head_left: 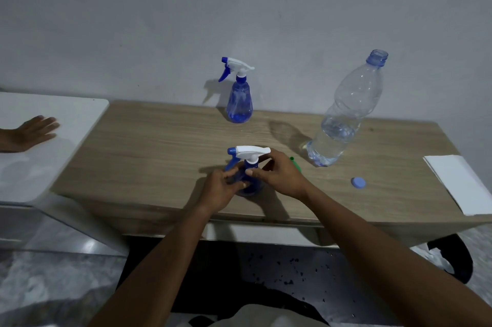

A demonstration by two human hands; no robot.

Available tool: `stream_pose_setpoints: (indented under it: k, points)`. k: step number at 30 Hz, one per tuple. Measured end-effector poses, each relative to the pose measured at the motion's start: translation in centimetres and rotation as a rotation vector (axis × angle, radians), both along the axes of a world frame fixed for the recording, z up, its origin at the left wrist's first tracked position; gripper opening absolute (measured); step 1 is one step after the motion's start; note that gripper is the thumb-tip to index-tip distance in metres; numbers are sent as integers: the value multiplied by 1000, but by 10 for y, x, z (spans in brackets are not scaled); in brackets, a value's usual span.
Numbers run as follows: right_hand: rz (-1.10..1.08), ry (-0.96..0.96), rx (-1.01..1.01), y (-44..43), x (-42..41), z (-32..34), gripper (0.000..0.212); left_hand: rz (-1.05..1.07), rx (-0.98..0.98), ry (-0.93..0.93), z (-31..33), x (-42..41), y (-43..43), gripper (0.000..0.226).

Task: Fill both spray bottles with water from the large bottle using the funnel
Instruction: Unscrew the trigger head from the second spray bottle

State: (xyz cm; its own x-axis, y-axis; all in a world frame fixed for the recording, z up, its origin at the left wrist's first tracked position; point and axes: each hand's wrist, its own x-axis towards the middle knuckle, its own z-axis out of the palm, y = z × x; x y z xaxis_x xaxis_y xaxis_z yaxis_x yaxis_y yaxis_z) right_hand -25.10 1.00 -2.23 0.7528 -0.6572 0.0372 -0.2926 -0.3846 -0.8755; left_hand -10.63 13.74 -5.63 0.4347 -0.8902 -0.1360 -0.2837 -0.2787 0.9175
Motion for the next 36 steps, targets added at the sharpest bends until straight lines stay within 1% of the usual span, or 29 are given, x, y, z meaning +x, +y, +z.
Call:
stream_pose_setpoints:
  k: [2, 6, 10, 13, 16, 18, 21, 25, 27, 29, 30, 31, 34, 36]
  points:
    - [-48, -31, -21, 0, 1, -1, 45, -2, 8, 13, 1, 0, -1, 49]
    - [-112, -158, 20, 5, 7, -9, 33, 4, 5, 42, 4, 0, -1, 53]
    - [-40, -118, 37, 4, 7, -11, 25, 35, 16, 63, 6, 6, -1, 48]
    - [-35, -121, 29, 1, 3, -14, 28, 27, 11, 62, 7, 8, -4, 46]
    - [-71, -173, 80, 1, 4, -12, 40, 15, 20, 41, 8, 8, -5, 47]
    - [-111, -167, 70, 0, 8, -13, 43, 6, 32, 48, 9, 9, -4, 49]
    - [-132, -173, 41, 0, 15, -17, 37, 26, 31, 48, 12, 8, -3, 50]
    - [-91, -175, 44, -4, 15, -18, 25, 27, 9, 12, 18, 7, -3, 52]
    - [-62, -141, -17, -6, 11, -21, 23, 48, 26, 38, 20, 8, -4, 42]
    - [-25, -128, -63, -7, 6, -22, 27, 68, 55, 18, 20, 8, -6, 25]
    - [-17, -121, -54, -8, 5, -20, 29, 72, 74, 4, 21, 8, -7, 14]
    - [-18, -114, -34, -8, 4, -16, 31, 67, 75, -7, 27, 5, -6, 9]
    - [-62, -123, 20, -8, 8, -8, 41, 51, 41, -16, 31, 2, -7, 12]
    - [-90, -147, 47, -8, 12, -6, 43, 45, 42, -16, 31, 1, -8, 14]
